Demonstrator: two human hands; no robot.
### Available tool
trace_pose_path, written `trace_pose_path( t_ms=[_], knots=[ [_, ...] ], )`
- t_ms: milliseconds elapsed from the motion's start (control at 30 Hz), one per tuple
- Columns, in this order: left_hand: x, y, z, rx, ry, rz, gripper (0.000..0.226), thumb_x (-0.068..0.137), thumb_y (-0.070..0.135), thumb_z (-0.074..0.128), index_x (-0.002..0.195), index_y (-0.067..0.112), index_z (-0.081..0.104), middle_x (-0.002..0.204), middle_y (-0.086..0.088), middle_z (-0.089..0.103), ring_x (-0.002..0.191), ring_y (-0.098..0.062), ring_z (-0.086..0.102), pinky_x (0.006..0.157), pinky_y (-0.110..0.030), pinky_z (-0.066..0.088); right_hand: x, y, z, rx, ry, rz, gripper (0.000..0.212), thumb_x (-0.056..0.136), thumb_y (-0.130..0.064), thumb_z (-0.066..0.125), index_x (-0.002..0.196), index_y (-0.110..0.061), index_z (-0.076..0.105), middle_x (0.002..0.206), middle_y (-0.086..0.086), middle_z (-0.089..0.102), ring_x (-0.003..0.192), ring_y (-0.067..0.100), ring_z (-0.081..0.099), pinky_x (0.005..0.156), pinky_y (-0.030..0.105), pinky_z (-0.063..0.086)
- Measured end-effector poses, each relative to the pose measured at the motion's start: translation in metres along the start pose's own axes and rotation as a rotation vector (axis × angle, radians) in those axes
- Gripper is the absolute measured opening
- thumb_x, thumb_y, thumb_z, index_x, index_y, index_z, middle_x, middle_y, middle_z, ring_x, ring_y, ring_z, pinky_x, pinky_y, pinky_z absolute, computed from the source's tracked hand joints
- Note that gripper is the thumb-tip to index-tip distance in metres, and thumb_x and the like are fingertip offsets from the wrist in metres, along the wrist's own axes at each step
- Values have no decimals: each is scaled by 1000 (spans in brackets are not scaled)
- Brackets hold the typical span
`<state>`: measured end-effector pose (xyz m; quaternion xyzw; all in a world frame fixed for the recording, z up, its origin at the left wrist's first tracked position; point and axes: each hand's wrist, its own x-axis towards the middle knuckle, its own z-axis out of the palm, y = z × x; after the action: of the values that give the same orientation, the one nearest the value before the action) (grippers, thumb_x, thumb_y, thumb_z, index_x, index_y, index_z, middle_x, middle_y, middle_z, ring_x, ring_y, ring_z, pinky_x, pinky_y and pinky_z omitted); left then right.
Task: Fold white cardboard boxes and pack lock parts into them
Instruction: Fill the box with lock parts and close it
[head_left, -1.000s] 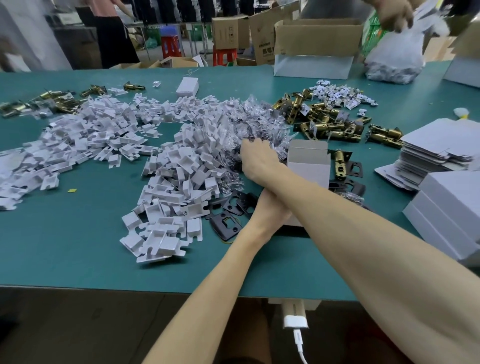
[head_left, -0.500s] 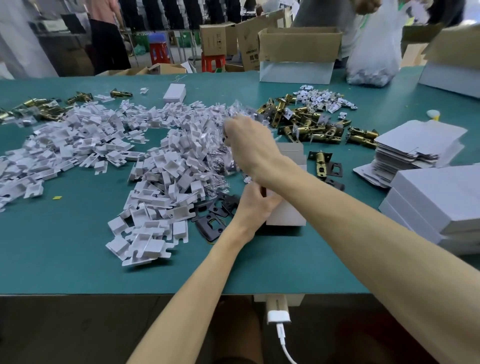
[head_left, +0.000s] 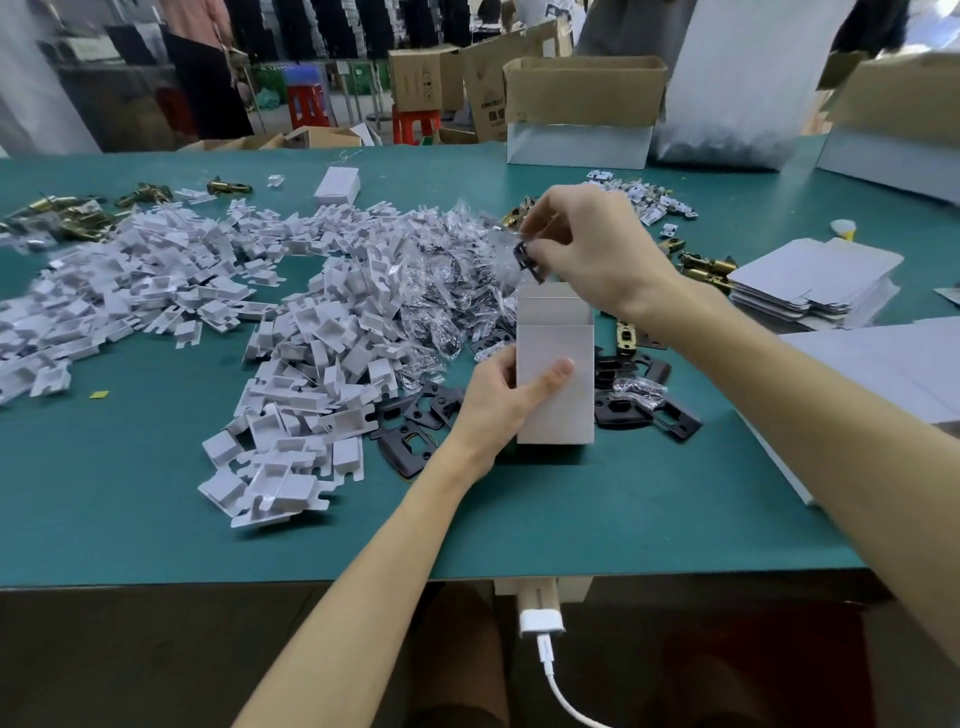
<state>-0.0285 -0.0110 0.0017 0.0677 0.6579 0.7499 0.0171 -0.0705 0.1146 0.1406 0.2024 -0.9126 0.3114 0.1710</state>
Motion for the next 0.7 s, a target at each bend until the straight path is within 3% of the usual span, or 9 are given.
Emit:
trace_pose_path(
  t_ms=[167, 300, 467, 567, 700],
  knots=[
    [0, -1, -1, -8, -2, 7, 37, 91, 26, 79, 123, 9, 69, 113, -3, 79, 101, -19, 76, 78, -30, 61, -15, 13, -9, -89, 9, -100, 13, 93, -5, 69, 103, -10, 74, 100, 7, 68, 89, 21, 65, 89, 37, 54],
    [0, -1, 0, -22, -4, 9, 36, 91, 23, 79, 122, 8, 69, 111, -4, 79, 97, -17, 76, 75, -28, 60, -26, 21, -6, -146, -142, -123, 19, 94, -2, 66, 110, -12, 68, 99, 6, 70, 91, 22, 66, 88, 43, 55],
    [0, -2, -1, -14, -5, 16, 36, 92, 25, 79, 122, 9, 69, 111, -7, 79, 100, -24, 76, 78, -35, 63, -31, 24, -4, -245, -220, -159, 17, 97, -8, 62, 105, -14, 75, 105, 3, 74, 99, 24, 67, 91, 45, 53],
    [1, -3, -1, -3, -11, 14, 36, 92, 27, 80, 122, 10, 69, 113, -10, 78, 105, -32, 75, 87, -45, 63, -33, 24, -3, -266, -274, -115, 26, 100, -7, 53, 110, -15, 76, 111, 4, 74, 105, 25, 67, 95, 43, 53],
    [0, -2, -2, 3, -9, 23, 35, 91, 26, 80, 121, 10, 69, 111, -10, 78, 101, -27, 76, 81, -39, 64, -35, 23, 0, -335, -376, -68, 42, 95, 4, 43, 116, -17, 71, 118, 5, 72, 109, 28, 65, 96, 44, 53]
  ],
)
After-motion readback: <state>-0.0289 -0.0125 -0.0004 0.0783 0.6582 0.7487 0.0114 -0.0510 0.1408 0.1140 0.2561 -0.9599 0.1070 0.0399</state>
